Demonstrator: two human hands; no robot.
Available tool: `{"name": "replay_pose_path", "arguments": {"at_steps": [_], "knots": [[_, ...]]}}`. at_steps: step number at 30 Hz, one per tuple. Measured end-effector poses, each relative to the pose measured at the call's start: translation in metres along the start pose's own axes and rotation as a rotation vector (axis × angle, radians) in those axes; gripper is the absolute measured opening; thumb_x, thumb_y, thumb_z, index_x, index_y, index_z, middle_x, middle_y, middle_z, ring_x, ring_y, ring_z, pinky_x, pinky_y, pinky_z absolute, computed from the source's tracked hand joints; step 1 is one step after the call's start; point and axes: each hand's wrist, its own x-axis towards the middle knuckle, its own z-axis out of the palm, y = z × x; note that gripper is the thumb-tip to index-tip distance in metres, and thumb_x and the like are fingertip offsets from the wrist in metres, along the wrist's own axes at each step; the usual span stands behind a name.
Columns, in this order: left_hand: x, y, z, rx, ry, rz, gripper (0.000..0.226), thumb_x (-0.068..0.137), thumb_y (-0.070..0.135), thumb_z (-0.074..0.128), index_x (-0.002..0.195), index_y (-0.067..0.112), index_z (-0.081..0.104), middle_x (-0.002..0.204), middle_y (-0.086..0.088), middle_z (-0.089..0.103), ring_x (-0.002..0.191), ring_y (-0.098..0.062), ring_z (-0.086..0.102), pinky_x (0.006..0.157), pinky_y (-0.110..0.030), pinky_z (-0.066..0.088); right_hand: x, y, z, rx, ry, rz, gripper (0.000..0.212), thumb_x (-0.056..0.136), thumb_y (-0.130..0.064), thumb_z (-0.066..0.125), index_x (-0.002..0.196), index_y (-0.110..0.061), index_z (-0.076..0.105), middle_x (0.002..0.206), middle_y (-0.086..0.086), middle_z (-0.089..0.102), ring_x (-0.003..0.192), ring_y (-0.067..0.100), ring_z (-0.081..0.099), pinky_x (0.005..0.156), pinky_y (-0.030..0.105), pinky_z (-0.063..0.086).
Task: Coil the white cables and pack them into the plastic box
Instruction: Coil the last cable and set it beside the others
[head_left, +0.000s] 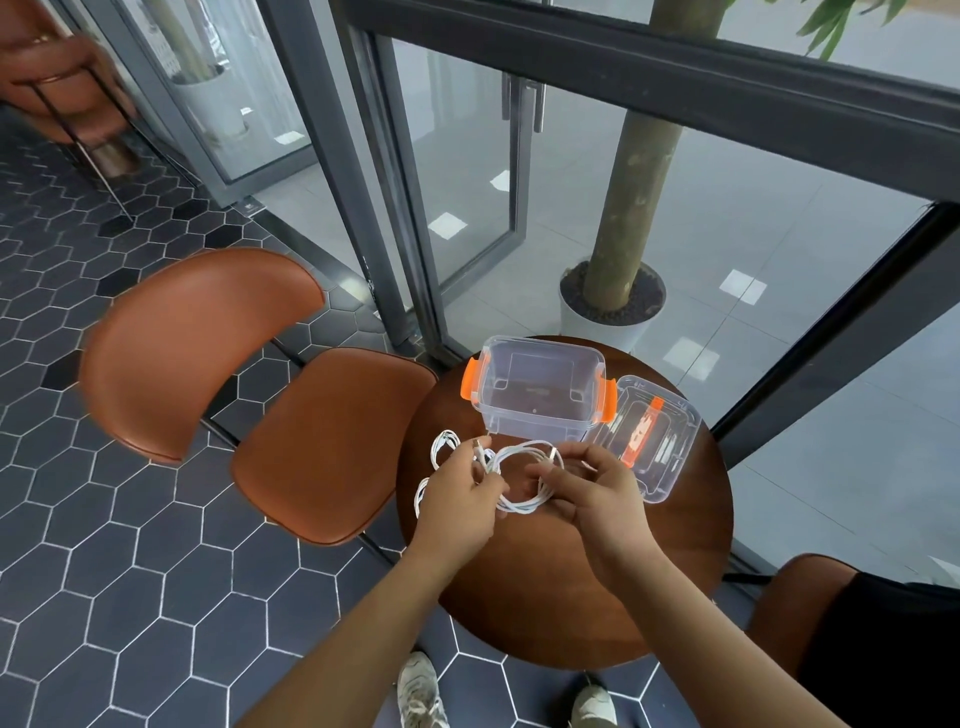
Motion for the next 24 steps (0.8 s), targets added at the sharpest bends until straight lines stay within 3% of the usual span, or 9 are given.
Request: {"name": "replay_pose_path", "arguments": {"at_steps": [3, 4, 7, 12, 15, 18, 21, 24], "knots": [[-0.003, 0.002, 0.001, 0.339, 0.032, 0.154, 0.055, 0.101, 0.015, 0.043, 0.154, 0.020, 0.028, 0.133, -0.008, 0.060, 0.100, -0.024, 0.068, 0.085, -0.033, 0.054, -0.001, 0.001, 0.007, -0.065, 0.011, -0.047, 0.021, 0.085, 0.002, 0.074, 0.104, -0.004, 0.068, 0.092, 0.014, 0.078, 0.085, 0.032, 0.076, 0.082, 0.053, 0.061], [-0.005, 0.004, 0.002, 0.449, 0.039, 0.201, 0.061, 0.102, 0.015, 0.042, 0.157, 0.020, 0.018, 0.139, -0.008, 0.054, 0.105, -0.025, 0.065, 0.084, -0.030, 0.049, -0.001, 0.001, 0.009, -0.073, 0.010, -0.056, 0.021, 0.085, 0.001, 0.074, 0.104, -0.003, 0.068, 0.092, 0.013, 0.078, 0.084, 0.032, 0.077, 0.082, 0.053, 0.061], [-0.010, 0.002, 0.005, 0.680, 0.041, 0.289, 0.072, 0.102, 0.012, 0.041, 0.159, 0.025, -0.002, 0.133, -0.012, 0.046, 0.098, -0.025, 0.063, 0.077, -0.031, 0.048, -0.001, 0.001, 0.013, -0.041, 0.014, -0.055, 0.019, 0.085, 0.002, 0.073, 0.103, -0.002, 0.069, 0.091, 0.014, 0.078, 0.084, 0.034, 0.076, 0.082, 0.053, 0.061], [-0.009, 0.001, 0.002, 0.767, 0.007, 0.291, 0.070, 0.103, 0.017, 0.037, 0.159, 0.033, -0.001, 0.124, -0.010, 0.047, 0.093, -0.026, 0.062, 0.070, -0.030, 0.038, -0.001, 0.003, 0.016, 0.010, 0.025, -0.043, 0.014, 0.090, 0.002, 0.068, 0.104, 0.000, 0.067, 0.086, 0.015, 0.078, 0.081, 0.033, 0.077, 0.080, 0.048, 0.062], [-0.009, 0.001, 0.000, 0.703, 0.013, 0.308, 0.060, 0.106, 0.030, 0.033, 0.159, 0.034, 0.007, 0.123, -0.009, 0.052, 0.099, -0.028, 0.062, 0.073, -0.032, 0.039, 0.000, 0.005, 0.018, 0.038, 0.027, -0.030, 0.013, 0.091, 0.003, 0.066, 0.104, 0.002, 0.066, 0.087, 0.017, 0.077, 0.084, 0.035, 0.076, 0.079, 0.045, 0.063], [-0.005, -0.002, -0.004, 0.387, 0.017, 0.236, 0.048, 0.106, 0.042, 0.028, 0.153, 0.034, 0.035, 0.131, -0.002, 0.061, 0.120, -0.021, 0.058, 0.096, -0.033, 0.043, 0.000, 0.005, 0.020, 0.025, 0.009, -0.033, 0.013, 0.091, 0.004, 0.066, 0.103, 0.004, 0.066, 0.088, 0.019, 0.077, 0.084, 0.038, 0.075, 0.082, 0.052, 0.061], [-0.003, 0.000, -0.003, 0.162, 0.058, 0.178, 0.042, 0.108, 0.032, 0.032, 0.142, 0.027, 0.055, 0.137, 0.004, 0.063, 0.127, -0.012, 0.055, 0.101, -0.020, 0.039, -0.001, 0.006, 0.020, 0.015, -0.003, -0.038, 0.012, 0.092, 0.005, 0.064, 0.104, 0.002, 0.066, 0.089, 0.020, 0.077, 0.084, 0.038, 0.076, 0.083, 0.054, 0.061], [-0.003, 0.003, -0.004, 0.101, 0.036, 0.139, 0.041, 0.108, 0.026, 0.033, 0.140, 0.022, 0.057, 0.141, 0.005, 0.059, 0.132, -0.009, 0.051, 0.098, -0.010, 0.031, -0.001, 0.005, 0.018, 0.012, -0.010, -0.037, 0.014, 0.092, 0.004, 0.065, 0.106, 0.003, 0.065, 0.090, 0.020, 0.077, 0.084, 0.036, 0.076, 0.083, 0.054, 0.061]]}}
